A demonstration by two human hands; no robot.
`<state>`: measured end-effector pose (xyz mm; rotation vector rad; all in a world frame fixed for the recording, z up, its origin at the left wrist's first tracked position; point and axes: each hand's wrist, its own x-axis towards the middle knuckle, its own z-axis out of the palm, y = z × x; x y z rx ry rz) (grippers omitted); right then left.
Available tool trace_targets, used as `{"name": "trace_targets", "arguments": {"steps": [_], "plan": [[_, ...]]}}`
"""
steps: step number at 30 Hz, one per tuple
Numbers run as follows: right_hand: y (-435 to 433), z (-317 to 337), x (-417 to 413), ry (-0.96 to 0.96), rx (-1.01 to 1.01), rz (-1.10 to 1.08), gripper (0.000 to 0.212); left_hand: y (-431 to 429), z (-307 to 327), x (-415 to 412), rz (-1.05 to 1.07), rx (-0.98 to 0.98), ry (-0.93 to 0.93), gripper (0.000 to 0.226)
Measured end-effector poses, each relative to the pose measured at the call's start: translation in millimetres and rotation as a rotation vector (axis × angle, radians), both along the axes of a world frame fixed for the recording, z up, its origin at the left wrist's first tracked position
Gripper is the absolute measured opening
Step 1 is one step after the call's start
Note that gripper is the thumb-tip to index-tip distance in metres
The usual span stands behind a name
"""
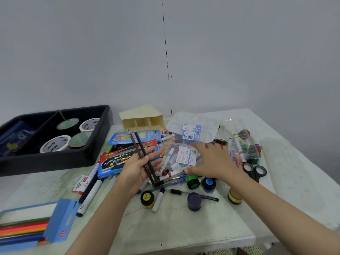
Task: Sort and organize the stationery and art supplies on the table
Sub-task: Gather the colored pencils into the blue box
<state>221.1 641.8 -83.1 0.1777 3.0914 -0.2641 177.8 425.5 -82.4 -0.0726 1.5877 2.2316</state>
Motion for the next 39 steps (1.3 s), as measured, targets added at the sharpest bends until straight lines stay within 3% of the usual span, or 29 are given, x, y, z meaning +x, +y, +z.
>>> {"name": "trace_targets", "arguments": {"steps": [8,16,26,31,39], "plan": [[-1,-5,-12,0.006,-0.155,-0.105,0.077,-8,-5,1,0.033,0.019,0.002,0.030],[4,-10,-19,-0.043,-0.420,-0.185,0.078,-9,-7,1,0.042,0.020,-0.002,0.030],[25,-3,-14,0.221,-0.831,-0.162,0.068,-7,-6,-1,0.055,0.036,-0.004,0.029],[63,4,-6,0.281,-0.780,-0.222,0.072,-6,-5,-3,0.055,0.042,-0.004,0.028],[106,9,5,0.132,-0.705,-0.295,0.069,0,-6,-6,0.025,0.043,-0.028,0.030]]}}
